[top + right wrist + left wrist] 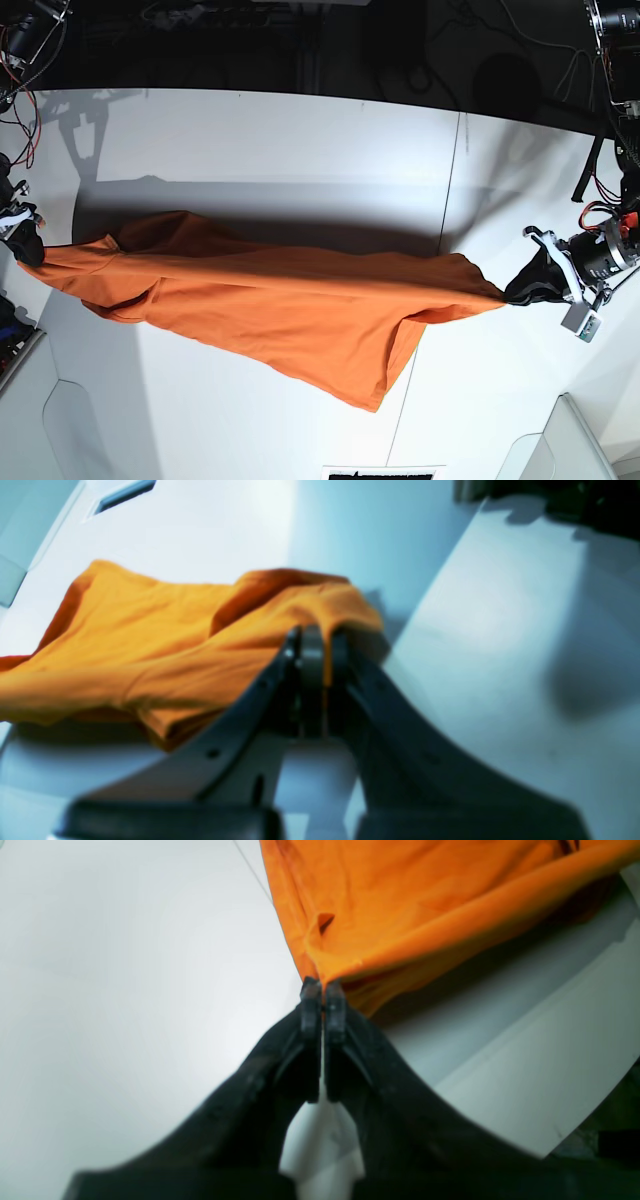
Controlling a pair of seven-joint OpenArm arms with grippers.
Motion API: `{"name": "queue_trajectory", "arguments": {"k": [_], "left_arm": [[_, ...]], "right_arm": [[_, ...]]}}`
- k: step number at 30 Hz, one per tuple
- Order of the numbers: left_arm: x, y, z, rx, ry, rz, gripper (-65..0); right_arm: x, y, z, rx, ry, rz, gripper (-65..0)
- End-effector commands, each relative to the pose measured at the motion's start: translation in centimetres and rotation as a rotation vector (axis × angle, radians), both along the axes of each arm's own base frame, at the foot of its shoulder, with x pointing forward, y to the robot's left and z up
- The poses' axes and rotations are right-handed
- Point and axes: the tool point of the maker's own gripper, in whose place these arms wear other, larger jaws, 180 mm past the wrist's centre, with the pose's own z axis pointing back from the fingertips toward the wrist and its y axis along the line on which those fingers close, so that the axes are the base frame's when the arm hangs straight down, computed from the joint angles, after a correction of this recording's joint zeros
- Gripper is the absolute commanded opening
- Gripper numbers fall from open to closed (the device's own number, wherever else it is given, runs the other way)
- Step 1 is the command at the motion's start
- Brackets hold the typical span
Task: Layout the t-shirt on the table in an organized manner, then fold the t-shirt properly
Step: 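Pull the shirt taut between both grippers and lay it flat, then release and regrasp the shirt edge with the left gripper, pulling outward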
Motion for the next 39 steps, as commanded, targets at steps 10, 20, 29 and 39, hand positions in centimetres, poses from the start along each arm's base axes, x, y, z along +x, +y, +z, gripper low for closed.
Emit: {"name": "queue_trajectory", "arguments": {"k": [10,20,29,39], "left_arm": [[3.4,-1.2,-0.9,-0.039,-0.115,0.064,-65.0],[6.5,-2.2,-6.4,-0.016,0.120,0.089,-31.2],[-0.3,-0.4,-8.2,-0.244,0.213,0.117,-31.2],[0.2,-4.4,-10.2,-0.257,0.141,0.134,-31.2]], "right_arm": [[2.4,0.2,2.5,-0.075,-0.067,0.023,-65.0],[3.0,2.0,1.6,-0.106,-0.040,0.080,-65.0],[2.8,2.0,1.3,-0.105,-0.032,0.080,-65.0],[2.8,2.3,1.5,-0.081,-0.040,0.086,-65.0]]}}
